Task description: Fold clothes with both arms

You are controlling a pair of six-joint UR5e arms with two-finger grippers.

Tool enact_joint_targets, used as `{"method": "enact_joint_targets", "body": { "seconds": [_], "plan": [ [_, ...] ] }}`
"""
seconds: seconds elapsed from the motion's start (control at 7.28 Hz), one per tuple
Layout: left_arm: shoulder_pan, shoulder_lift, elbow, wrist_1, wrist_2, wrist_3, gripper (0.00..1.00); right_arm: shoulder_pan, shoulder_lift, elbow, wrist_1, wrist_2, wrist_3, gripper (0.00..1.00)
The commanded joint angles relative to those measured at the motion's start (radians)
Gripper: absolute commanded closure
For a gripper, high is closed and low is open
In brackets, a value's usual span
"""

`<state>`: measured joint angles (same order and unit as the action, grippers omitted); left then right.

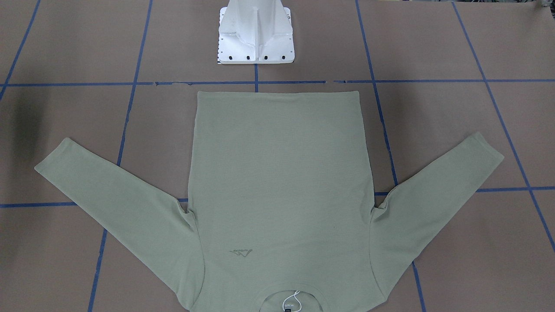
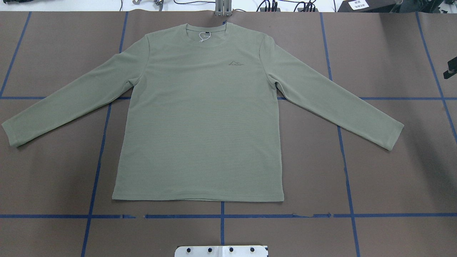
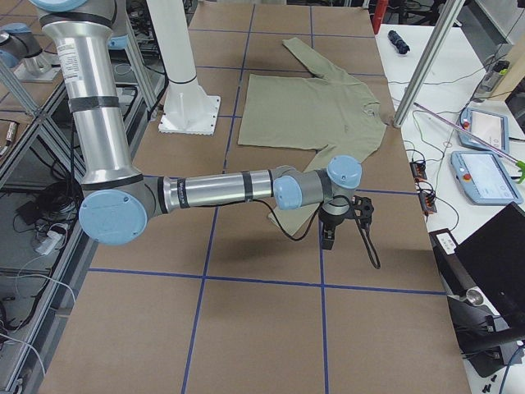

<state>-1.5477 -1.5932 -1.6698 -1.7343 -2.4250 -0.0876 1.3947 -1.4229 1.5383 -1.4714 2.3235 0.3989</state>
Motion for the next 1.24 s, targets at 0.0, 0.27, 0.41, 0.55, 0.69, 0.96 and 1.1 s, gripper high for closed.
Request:
{"method": "enact_joint_targets", "body": {
  "seconds": [0.0,0.27,0.41,0.55,0.69,0.96,1.1],
  "plan": [
    [0.0,0.005,-0.028,-0.01,0.003,-0.003,0.0,0.007,-0.014,0.002,0.008,0.005,-0.011,0.0],
    [0.003,0.009,-0.031,-0.007,0.001,-0.004,0.0,0.02,-0.019,-0.007,-0.007,0.005,-0.179,0.0],
    [0.002,0.012,-0.031,-0.008,0.006,-0.006,0.0,0.02,-0.022,-0.007,-0.007,0.008,-0.181,0.0],
    [0.001,0.012,-0.033,-0.008,0.006,-0.006,0.0,0.023,-0.03,-0.009,-0.006,0.013,-0.181,0.0],
    [0.001,0.013,-0.031,-0.001,0.01,-0.006,0.0,0.023,-0.033,-0.01,-0.003,0.013,-0.177,0.0],
    [0.006,0.036,-0.036,0.024,0.074,0.002,0.0,0.026,-0.043,-0.01,0.002,0.048,-0.17,0.0],
    [0.006,0.048,-0.033,0.038,0.096,0.002,0.0,0.024,-0.05,-0.009,0.005,0.057,-0.169,0.0]
  ]
}}
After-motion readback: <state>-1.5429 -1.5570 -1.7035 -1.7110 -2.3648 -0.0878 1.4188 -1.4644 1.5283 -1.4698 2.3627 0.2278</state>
